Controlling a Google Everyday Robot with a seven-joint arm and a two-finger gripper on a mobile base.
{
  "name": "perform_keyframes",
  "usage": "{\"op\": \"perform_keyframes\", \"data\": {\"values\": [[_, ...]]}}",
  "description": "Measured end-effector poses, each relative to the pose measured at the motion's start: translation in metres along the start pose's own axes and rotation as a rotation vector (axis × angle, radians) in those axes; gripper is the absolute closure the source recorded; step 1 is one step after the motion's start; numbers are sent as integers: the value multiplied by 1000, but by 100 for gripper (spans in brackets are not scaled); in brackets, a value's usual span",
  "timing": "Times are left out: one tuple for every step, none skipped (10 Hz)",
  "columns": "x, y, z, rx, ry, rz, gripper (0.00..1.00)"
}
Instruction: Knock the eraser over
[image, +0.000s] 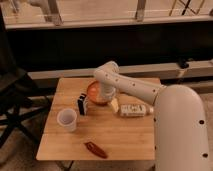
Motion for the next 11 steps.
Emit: {"op": "perform_keyframes", "data": {"values": [[1,0,0,-3,-1,-3,20],[1,-1,0,-4,-3,-6,20],[0,-2,1,-5,-5,-11,20],[1,-3,1,-5,-7,-14,20],[1,-4,1,-7,-8,-17,20],[1,-4,0,-8,-8,-19,20],[1,-5,0,-11,-8,-23,20],[2,-5,0,-12,-9,-25,20],[2,-6,0,-13,-10,-28,20],[2,-7,0,-14,-11,-32,20],[2,-7,0,-15,-12,-35,20]]}}
